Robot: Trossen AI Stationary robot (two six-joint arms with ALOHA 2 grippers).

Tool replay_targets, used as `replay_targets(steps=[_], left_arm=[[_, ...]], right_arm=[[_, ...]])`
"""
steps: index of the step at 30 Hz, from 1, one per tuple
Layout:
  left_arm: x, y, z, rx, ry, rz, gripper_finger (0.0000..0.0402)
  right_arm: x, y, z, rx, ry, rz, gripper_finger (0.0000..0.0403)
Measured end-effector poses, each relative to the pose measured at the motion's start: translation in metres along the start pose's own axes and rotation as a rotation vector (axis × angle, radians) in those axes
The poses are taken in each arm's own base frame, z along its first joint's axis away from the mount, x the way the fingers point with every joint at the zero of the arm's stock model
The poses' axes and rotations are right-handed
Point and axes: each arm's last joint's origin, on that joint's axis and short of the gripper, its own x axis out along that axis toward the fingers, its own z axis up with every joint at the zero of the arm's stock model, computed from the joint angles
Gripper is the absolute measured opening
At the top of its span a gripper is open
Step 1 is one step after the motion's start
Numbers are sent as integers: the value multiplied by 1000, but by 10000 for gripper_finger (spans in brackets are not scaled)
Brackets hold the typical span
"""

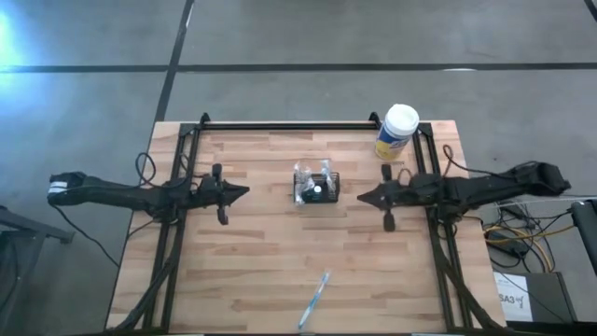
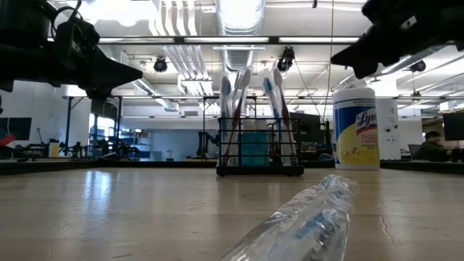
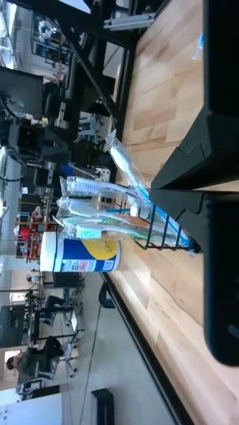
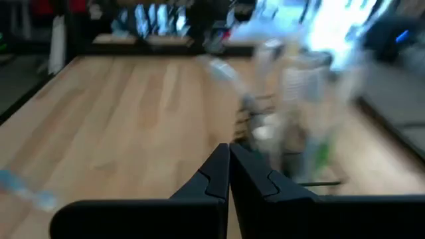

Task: Pick & Place toothbrushing station
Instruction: Put the blue toothbrush into the black wire organizer

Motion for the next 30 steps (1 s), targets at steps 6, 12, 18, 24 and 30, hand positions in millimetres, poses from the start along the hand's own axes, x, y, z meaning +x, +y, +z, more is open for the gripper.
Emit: replay_targets(steps=[6,12,18,24,30], left_arm=[[0,0,-3,-14,33,-6,10],[0,0,-5,-16,49,-7,8],[0,-3,-8,-22,92,-116,11],[-2,-5,-14,-12,162,-197,11],[-2,-4,-15,10,177,-199,9]], right_arm=[[28,36,25,56,208,124,8],[55,95,39,136,369,196,8],[83,146,45,337,473,147,8],[131,192,44,384,582,208,8],[174,222,38,201,731,189,8]])
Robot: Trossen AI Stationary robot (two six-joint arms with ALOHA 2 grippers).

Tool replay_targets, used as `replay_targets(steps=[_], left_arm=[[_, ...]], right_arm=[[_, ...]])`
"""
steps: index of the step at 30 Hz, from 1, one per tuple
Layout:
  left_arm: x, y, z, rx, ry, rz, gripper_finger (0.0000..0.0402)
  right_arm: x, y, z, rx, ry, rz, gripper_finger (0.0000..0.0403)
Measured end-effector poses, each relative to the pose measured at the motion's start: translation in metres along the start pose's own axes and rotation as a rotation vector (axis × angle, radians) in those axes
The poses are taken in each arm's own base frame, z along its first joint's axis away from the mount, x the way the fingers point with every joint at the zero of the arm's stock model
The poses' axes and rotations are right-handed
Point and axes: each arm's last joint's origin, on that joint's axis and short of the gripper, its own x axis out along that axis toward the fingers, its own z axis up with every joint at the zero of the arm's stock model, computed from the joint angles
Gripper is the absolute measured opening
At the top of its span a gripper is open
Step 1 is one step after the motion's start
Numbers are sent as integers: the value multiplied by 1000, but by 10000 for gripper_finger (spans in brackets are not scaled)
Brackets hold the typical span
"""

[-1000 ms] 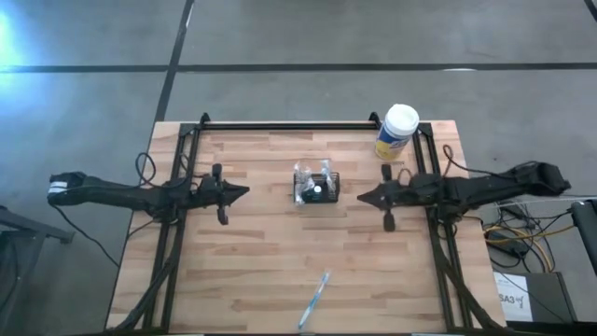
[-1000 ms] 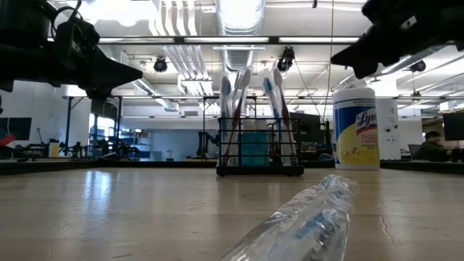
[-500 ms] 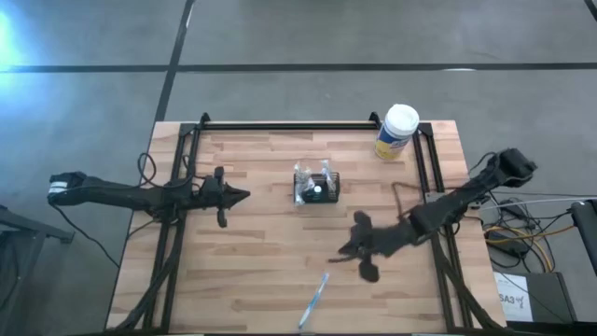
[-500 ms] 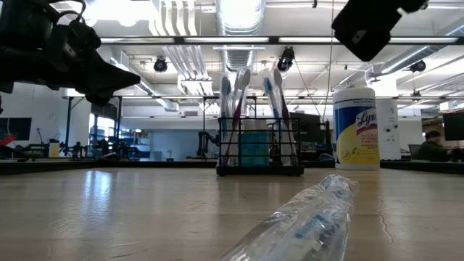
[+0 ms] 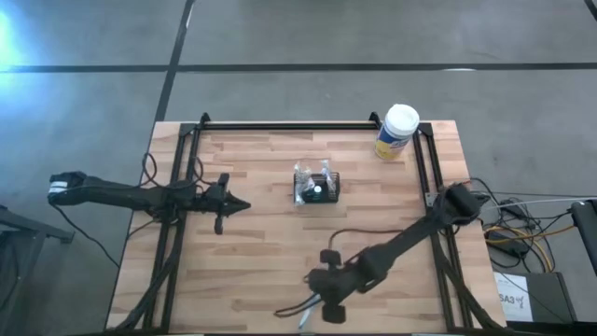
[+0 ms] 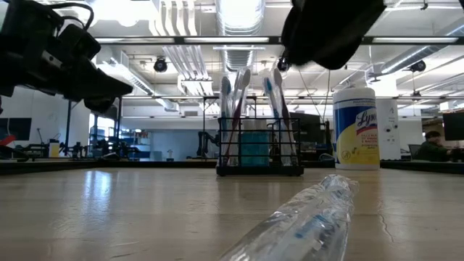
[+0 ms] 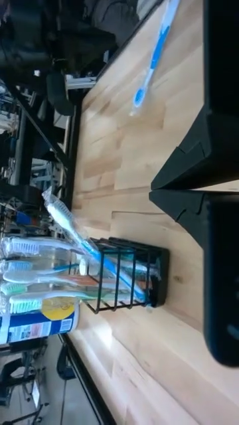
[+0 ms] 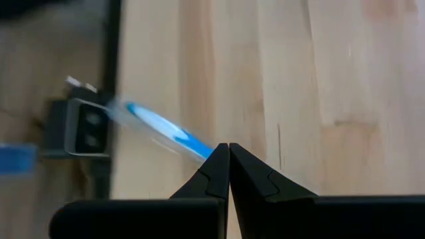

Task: Pick & Place toothbrushing station
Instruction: Put the blue toothbrush into the black wire organizer

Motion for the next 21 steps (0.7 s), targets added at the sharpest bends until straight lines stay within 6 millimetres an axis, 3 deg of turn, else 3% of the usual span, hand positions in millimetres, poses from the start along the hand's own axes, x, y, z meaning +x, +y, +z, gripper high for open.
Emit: replay_targets(steps=[4,10,18,21], left_arm=[[0,-1,-1,21,12,-21,13],[0,-3,-1,37,20,-111,8],[0,-3,-4,33,43,-111,11],[0,-3,-3,30,43,-111,12]], right_arm=[[21,10,8,-27,137,-61,15],[40,24,29,-79,188,8,66],[43,28,34,-214,396,-64,145],[51,29,33,-299,440,-17,162]])
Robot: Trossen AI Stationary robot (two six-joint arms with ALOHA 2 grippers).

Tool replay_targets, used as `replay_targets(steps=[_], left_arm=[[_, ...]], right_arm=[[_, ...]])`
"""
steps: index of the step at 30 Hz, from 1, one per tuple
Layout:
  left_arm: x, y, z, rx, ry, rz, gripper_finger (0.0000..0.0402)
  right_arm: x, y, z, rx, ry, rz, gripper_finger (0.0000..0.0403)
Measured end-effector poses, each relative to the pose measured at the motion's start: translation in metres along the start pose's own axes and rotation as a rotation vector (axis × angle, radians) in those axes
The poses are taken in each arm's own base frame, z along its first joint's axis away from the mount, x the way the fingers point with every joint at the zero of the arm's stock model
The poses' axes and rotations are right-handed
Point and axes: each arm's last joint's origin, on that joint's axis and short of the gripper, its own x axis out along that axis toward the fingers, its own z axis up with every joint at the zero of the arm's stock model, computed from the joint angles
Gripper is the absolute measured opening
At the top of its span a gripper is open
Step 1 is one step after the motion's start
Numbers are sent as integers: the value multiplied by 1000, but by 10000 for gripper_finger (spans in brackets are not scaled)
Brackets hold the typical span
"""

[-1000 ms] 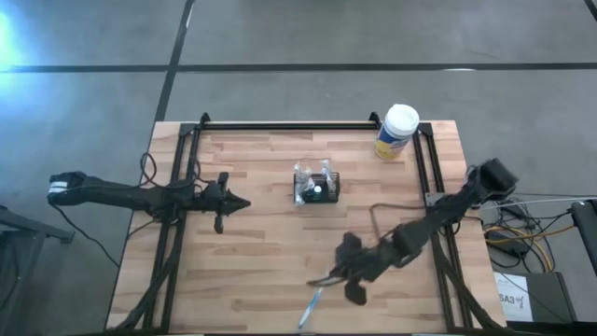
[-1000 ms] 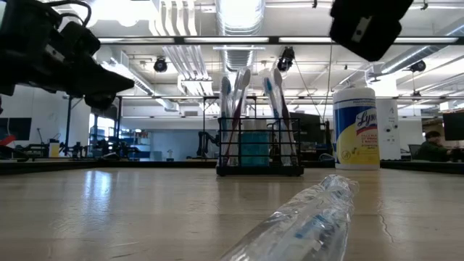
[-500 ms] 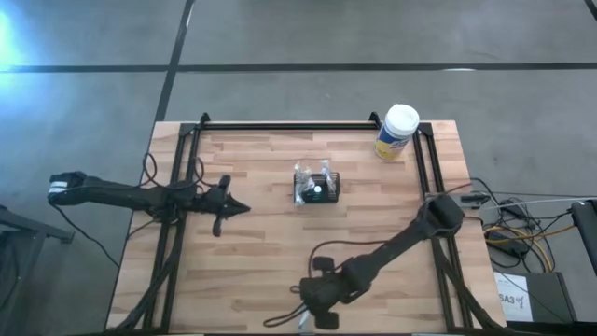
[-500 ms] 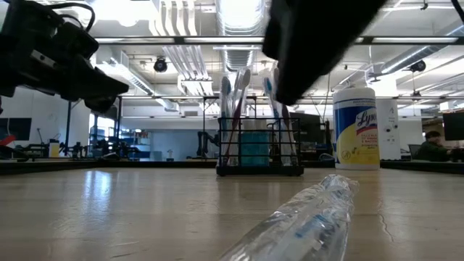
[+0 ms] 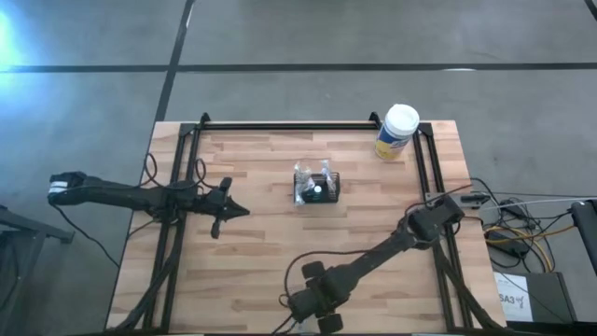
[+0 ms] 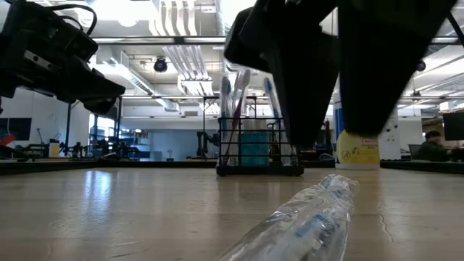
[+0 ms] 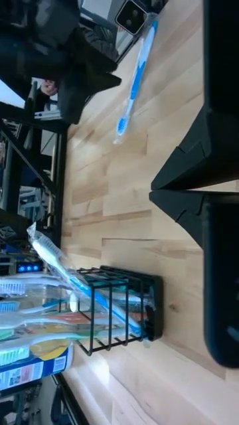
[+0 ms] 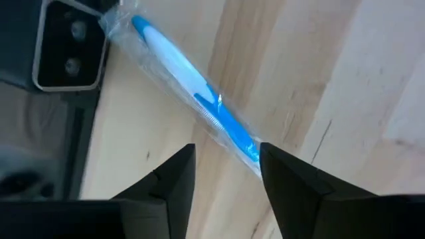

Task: Pick & Place toothbrushing station
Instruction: Put the blue toothbrush into the black wire organizer

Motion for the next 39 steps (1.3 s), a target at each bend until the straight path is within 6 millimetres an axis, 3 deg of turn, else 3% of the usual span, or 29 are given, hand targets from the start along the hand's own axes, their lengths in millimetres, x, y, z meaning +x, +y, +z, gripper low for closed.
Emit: replay_targets(steps=[9,21,29,39], left_arm=[[0,0,0,-38,-1,0,8],[0,0,-4,-89,36,5,11],[0,0,-3,-90,35,5,12],[0,0,-4,-110,38,-8,8]], right_arm=[[19,-11,-1,-100,49,-20,163],[43,-29,-23,-109,176,-68,86],[41,-37,-33,-241,263,-254,33],[18,-47,-29,-350,221,-547,29]])
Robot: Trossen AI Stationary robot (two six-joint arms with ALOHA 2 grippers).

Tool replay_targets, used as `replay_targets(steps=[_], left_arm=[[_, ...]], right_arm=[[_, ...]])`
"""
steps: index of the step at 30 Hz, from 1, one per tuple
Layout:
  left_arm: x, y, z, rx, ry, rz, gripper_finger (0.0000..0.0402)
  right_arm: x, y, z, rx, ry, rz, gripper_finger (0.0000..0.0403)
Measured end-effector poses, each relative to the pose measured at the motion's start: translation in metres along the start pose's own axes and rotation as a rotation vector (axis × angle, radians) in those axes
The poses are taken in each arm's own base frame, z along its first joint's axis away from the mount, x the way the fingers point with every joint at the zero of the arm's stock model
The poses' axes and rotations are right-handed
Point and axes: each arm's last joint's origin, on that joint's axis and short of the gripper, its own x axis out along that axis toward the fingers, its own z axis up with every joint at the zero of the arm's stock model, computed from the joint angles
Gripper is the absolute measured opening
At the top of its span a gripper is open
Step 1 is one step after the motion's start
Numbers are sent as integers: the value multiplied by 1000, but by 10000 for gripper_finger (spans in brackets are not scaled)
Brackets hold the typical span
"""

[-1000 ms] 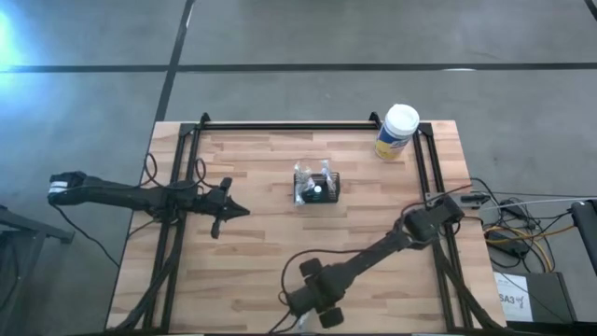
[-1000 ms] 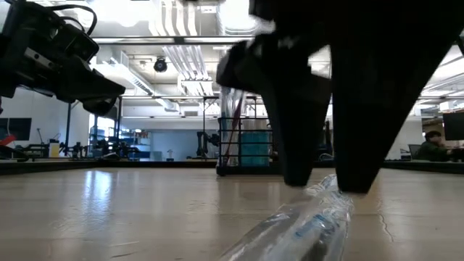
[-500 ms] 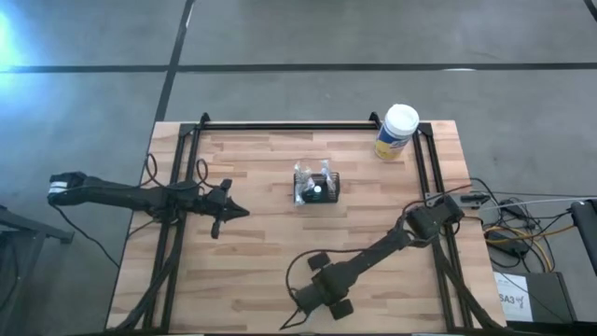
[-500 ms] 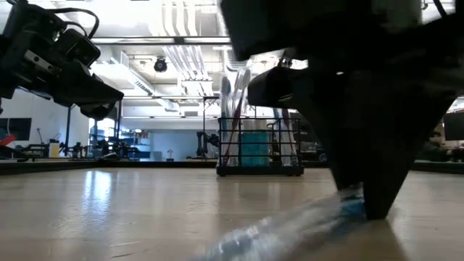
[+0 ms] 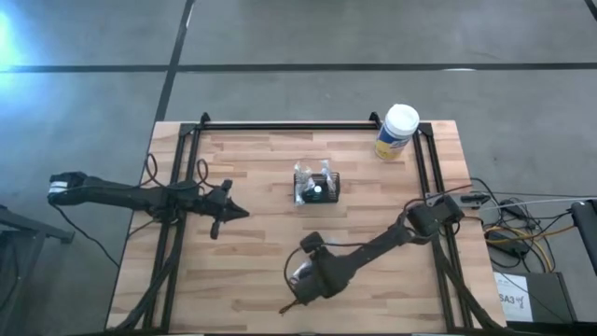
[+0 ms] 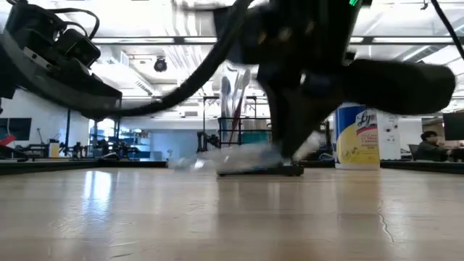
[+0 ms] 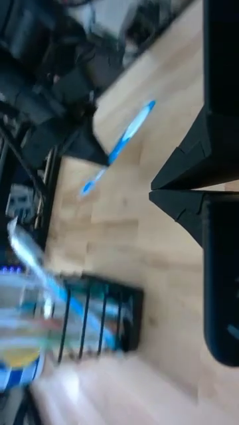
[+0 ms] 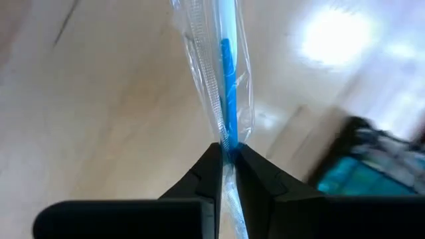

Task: Pick & Place toothbrushing station
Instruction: Put the blue toothbrush into the black wire organizer

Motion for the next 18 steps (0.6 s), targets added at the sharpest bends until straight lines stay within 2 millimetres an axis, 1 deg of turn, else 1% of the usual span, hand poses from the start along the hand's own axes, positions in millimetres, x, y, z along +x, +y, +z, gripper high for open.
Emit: replay_targets(steps=[2,5,9,14,18], left_arm=[[0,-2,0,-19,3,-49,9],[0,-4,2,-58,-4,-106,14],[1,-5,10,-137,-11,-117,30],[6,-11,27,-174,-19,-185,70],[11,-20,48,-179,-29,-255,115]], right_arm=[[-6,-1,-2,-30,1,-65,28],[-10,-4,-3,-29,-6,-121,28],[-24,-14,0,-54,-33,-267,28],[-39,-18,4,-162,-39,-413,28],[-47,-28,6,-213,-19,-532,28]])
